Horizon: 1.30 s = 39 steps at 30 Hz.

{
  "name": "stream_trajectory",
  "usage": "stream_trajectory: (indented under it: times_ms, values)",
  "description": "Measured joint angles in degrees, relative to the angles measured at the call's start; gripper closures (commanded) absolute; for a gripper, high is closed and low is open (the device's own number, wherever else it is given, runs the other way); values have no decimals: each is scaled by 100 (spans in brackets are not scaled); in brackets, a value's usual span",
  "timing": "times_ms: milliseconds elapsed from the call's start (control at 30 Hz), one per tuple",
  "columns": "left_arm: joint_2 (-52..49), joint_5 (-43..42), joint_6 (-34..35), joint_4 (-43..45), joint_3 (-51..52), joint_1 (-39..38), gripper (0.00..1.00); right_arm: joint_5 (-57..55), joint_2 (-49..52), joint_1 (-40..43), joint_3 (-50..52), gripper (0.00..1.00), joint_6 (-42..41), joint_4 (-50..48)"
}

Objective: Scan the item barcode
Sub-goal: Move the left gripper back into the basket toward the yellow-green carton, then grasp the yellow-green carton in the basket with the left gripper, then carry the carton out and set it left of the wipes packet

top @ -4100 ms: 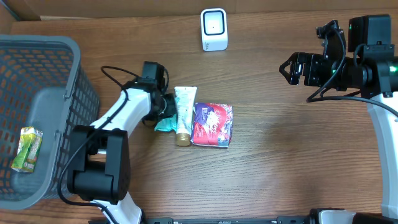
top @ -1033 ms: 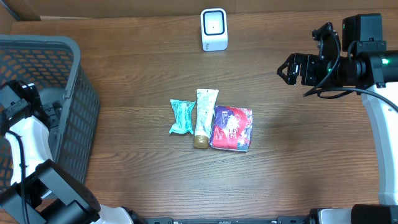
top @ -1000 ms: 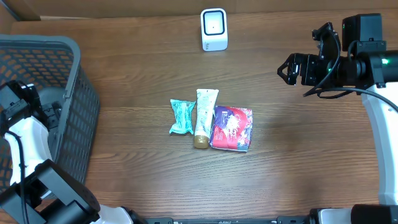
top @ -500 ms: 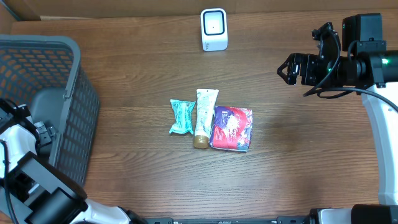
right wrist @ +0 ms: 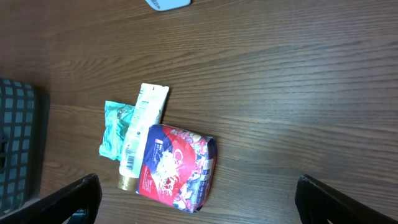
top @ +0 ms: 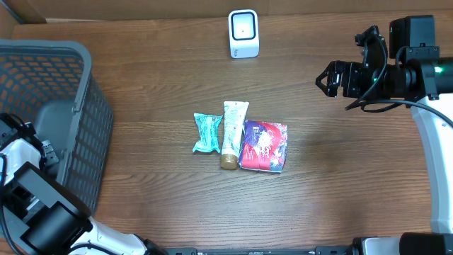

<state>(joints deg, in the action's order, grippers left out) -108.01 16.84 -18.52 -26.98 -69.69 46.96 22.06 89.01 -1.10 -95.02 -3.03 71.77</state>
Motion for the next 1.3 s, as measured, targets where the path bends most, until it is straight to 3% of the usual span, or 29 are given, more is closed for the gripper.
stream_trajectory:
  times_ms: [300,500,700,1000,1133,1300]
  values:
    - [20,146,520,-125,-59,-90,96,0,0,0,0,0,2,-39]
    - [96,-22,874,-822,-354,-435,96,0,0,0,0,0,0,-59]
    - [474,-245,960,-1432,-1250,-1198,96,2,0,0,0,0,2,-63]
    - [1919,-391,938,-2057,-2691,-2098,96,0,0,0,0,0,2,-61]
    - [2524,-599,994,-2409,-2841,-2586,96,0,0,0,0,0,2,-61]
    - [2907,-1056,1606,-3067,-2861,-3528,96,0,0,0,0,0,0,-66]
